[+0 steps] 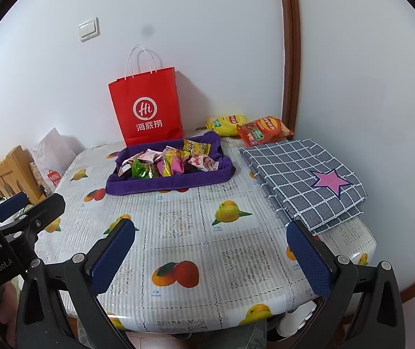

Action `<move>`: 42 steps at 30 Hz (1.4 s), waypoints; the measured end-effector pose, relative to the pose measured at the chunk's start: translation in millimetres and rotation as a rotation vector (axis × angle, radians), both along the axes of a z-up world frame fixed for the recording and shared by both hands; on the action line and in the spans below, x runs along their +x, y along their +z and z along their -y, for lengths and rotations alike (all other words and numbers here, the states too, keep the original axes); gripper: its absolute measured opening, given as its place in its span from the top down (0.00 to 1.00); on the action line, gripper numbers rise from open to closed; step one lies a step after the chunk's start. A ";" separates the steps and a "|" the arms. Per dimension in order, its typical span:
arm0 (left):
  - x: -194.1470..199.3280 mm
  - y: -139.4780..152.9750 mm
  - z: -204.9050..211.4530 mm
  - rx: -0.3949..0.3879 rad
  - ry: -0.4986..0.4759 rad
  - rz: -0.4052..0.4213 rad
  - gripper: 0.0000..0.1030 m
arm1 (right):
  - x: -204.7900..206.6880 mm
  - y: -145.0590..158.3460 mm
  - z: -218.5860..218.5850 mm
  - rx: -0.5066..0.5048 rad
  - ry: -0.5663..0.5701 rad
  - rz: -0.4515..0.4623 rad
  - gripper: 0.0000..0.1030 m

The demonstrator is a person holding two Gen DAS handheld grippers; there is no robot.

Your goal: Organize snacks

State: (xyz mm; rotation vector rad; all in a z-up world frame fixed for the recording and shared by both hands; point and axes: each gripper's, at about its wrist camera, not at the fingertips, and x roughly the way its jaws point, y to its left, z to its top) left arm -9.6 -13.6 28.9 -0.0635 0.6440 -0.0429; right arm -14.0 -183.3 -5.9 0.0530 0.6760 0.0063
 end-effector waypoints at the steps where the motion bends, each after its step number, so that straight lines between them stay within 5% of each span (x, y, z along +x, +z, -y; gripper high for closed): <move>1: 0.0 0.0 0.2 0.000 0.001 0.000 0.10 | -0.4 -0.1 -0.1 0.001 0.000 0.001 0.00; 42: -3.7 4.9 -1.7 -0.014 0.016 0.012 0.10 | -1.4 3.3 -6.3 -0.004 0.012 0.009 0.00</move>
